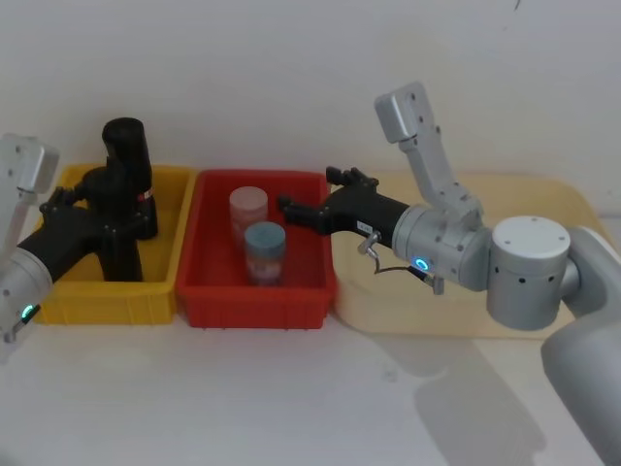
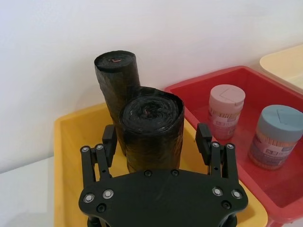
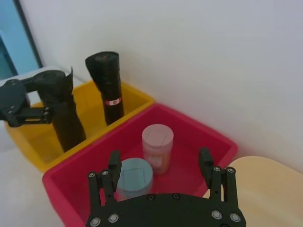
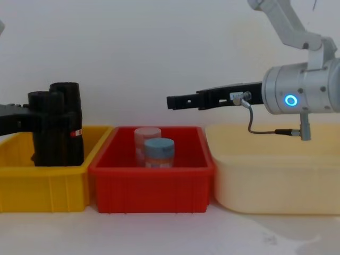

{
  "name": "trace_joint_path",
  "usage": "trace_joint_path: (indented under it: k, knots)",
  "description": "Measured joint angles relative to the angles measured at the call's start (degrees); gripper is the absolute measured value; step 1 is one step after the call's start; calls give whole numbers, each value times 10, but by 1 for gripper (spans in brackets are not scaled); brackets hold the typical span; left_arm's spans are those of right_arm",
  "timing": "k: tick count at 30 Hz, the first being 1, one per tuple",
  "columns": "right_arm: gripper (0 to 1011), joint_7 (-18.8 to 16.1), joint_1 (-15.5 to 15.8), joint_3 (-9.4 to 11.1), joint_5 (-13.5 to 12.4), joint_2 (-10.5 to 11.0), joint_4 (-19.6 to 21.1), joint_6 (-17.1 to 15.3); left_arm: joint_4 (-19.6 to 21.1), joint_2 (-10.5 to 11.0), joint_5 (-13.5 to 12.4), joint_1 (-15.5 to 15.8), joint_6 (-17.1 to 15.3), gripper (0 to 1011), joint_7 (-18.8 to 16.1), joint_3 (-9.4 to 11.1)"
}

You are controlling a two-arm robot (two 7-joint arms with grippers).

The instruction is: Pick up the garbage bag with the one hand and transfer it to the other hand.

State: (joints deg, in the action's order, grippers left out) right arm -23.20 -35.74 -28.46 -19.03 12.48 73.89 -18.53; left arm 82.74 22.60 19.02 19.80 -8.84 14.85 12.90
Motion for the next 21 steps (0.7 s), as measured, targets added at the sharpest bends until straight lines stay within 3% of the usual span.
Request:
trace_joint_path:
  k: [21]
  knots:
    - [1001, -69, -49, -35, -24, -17, -69, -40, -12, -6, -1, 8, 5, 1001, 5, 1]
